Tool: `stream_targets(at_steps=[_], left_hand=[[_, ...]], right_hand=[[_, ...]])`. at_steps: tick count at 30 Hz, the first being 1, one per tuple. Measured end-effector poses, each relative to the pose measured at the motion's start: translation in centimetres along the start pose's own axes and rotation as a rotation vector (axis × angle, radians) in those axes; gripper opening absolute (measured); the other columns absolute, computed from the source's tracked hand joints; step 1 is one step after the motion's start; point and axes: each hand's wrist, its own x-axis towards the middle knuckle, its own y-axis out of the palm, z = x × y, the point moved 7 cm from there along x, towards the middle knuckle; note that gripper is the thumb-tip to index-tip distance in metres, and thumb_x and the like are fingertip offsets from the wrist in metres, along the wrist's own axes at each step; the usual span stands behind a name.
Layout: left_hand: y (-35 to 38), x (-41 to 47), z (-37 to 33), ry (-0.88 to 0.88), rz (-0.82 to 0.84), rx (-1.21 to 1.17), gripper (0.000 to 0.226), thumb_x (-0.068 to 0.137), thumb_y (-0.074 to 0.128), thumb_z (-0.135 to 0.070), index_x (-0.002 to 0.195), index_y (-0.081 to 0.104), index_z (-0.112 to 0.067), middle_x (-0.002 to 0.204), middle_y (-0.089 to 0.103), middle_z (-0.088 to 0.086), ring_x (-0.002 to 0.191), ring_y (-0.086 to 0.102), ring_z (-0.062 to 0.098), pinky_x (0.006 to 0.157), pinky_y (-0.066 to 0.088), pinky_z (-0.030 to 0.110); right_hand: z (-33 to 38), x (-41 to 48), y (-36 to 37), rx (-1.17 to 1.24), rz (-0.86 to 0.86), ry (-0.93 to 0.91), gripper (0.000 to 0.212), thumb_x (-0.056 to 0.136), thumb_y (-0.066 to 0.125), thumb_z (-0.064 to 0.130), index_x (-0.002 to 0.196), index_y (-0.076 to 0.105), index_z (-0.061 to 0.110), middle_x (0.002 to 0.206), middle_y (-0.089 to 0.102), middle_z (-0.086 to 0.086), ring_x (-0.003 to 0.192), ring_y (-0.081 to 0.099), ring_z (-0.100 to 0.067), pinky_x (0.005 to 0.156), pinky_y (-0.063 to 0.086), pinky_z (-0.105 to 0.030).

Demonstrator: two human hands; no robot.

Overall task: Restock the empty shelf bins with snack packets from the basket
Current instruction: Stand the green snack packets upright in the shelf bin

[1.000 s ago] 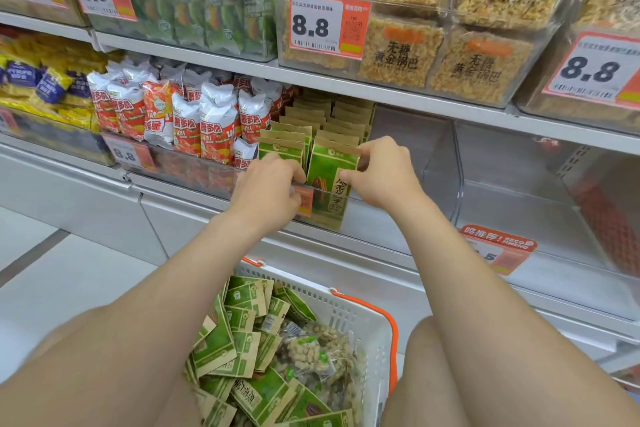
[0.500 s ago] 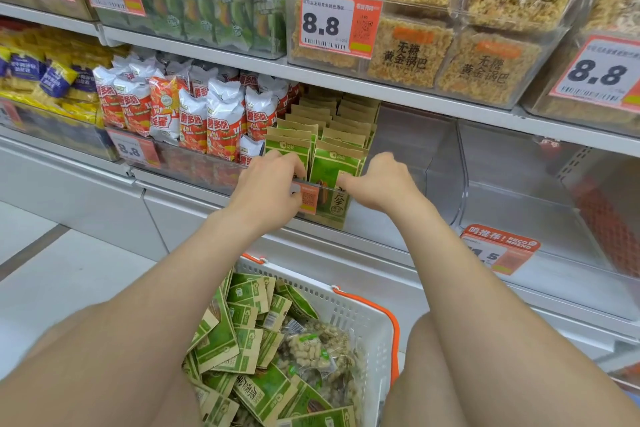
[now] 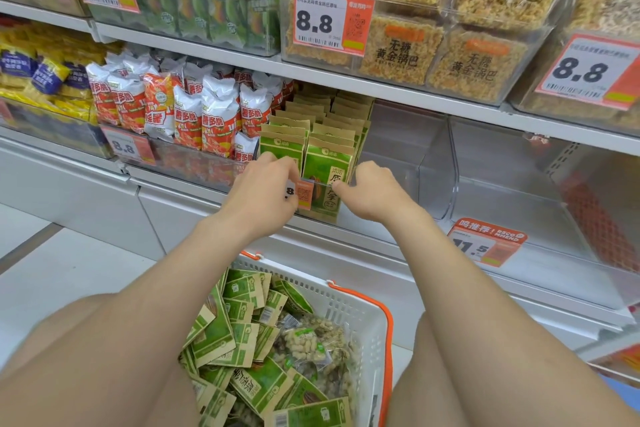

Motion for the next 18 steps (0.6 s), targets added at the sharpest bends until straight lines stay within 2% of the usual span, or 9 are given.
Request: stream_targets(at_steps=[2, 3, 4, 6, 9, 12, 14, 16, 18], left_hand=[[0.3, -0.7, -0.2, 0.005, 0.020, 0.008, 0.026, 0.094, 0.070, -0.025, 0.120, 0.063, -0.026, 0.122, 0.054, 0.004, 0.116, 0.052, 0.028, 0.100, 0.050, 0.050], [0.4, -1.1, -0.4, 0.012, 0.026, 0.020, 0.026, 0.095, 0.068, -0.027, 0.120, 0.063, -0.026, 0.121, 0.054, 0.004, 0.116, 0.051, 0.028, 0.099, 0.050, 0.051], [0.6, -1.5, -0.6, 0.025, 0.031, 0.033, 0.025, 0.095, 0.067, -0.028, 0.120, 0.063, -0.026, 0.120, 0.055, 0.004, 0.115, 0.051, 0.029, 0.098, 0.049, 0.051], [1.0, -2.5, -1.1, 0.061, 0.063, 0.080, 0.026, 0.094, 0.065, -0.031, 0.119, 0.062, -0.025, 0.118, 0.060, 0.004, 0.113, 0.055, 0.030, 0.095, 0.051, 0.050], [2.9, -4.4, -1.2, 0.090, 0.209, 0.155, 0.030, 0.093, 0.064, -0.033, 0.122, 0.060, -0.025, 0.114, 0.068, 0.002, 0.107, 0.063, 0.030, 0.086, 0.054, 0.044], [5.8, -6.9, -0.8, 0.084, 0.465, 0.231, 0.035, 0.097, 0.060, -0.038, 0.130, 0.058, -0.026, 0.119, 0.067, 0.002, 0.111, 0.063, 0.029, 0.083, 0.053, 0.039], [7.8, -8.7, -0.7, 0.093, 0.620, 0.285, 0.037, 0.096, 0.058, -0.041, 0.130, 0.058, -0.026, 0.121, 0.067, 0.005, 0.110, 0.064, 0.030, 0.086, 0.055, 0.041], [9.7, -10.6, -0.5, 0.118, 0.765, 0.356, 0.037, 0.094, 0.058, -0.044, 0.125, 0.062, -0.025, 0.118, 0.069, 0.006, 0.106, 0.066, 0.030, 0.084, 0.056, 0.041], [11.4, -12.4, -0.4, 0.141, 0.915, 0.422, 0.038, 0.094, 0.057, -0.045, 0.124, 0.064, -0.022, 0.118, 0.070, 0.005, 0.103, 0.068, 0.029, 0.087, 0.058, 0.044]], right_hand=[[0.1, -1.1, -1.3, -0.019, -0.230, 0.004, 0.017, 0.099, 0.059, 0.026, 0.093, 0.058, 0.010, 0.093, 0.061, -0.010, 0.090, 0.056, -0.032, 0.068, 0.041, -0.034], [0.4, -1.9, -2.0, -0.034, -0.349, -0.024, 0.011, 0.096, 0.058, 0.021, 0.100, 0.060, 0.010, 0.096, 0.062, -0.009, 0.089, 0.054, -0.030, 0.069, 0.040, -0.034], [0.9, -2.6, -2.5, -0.047, -0.442, -0.071, 0.016, 0.093, 0.057, 0.016, 0.107, 0.062, 0.011, 0.100, 0.064, -0.009, 0.091, 0.054, -0.027, 0.070, 0.041, -0.034], [2.3, -3.9, -2.3, -0.022, -0.501, -0.199, 0.020, 0.090, 0.053, 0.013, 0.104, 0.068, 0.016, 0.101, 0.068, -0.004, 0.092, 0.060, -0.023, 0.073, 0.047, -0.034], [3.5, -5.8, 0.3, -0.064, -0.381, -0.311, 0.023, 0.084, 0.047, 0.019, 0.080, 0.069, 0.022, 0.080, 0.070, 0.000, 0.077, 0.064, -0.025, 0.066, 0.056, -0.038], [2.5, -8.0, 4.7, -0.258, -0.149, -0.297, 0.021, 0.087, 0.050, 0.018, 0.080, 0.069, 0.022, 0.076, 0.067, -0.004, 0.075, 0.062, -0.031, 0.059, 0.048, -0.034], [1.2, -9.8, 8.1, -0.364, 0.027, -0.292, 0.018, 0.089, 0.052, 0.016, 0.083, 0.069, 0.018, 0.074, 0.060, -0.005, 0.074, 0.061, -0.034, 0.057, 0.042, -0.033], [-0.4, -11.6, 11.5, -0.473, 0.192, -0.313, 0.014, 0.089, 0.054, 0.014, 0.077, 0.060, 0.016, 0.068, 0.048, -0.003, 0.070, 0.058, -0.035, 0.056, 0.037, -0.032], [-2.0, -13.2, 15.3, -0.560, 0.380, -0.369, 0.020, 0.089, 0.055, 0.012, 0.071, 0.050, 0.018, 0.069, 0.046, -0.002, 0.068, 0.055, -0.032, 0.053, 0.036, -0.031]])
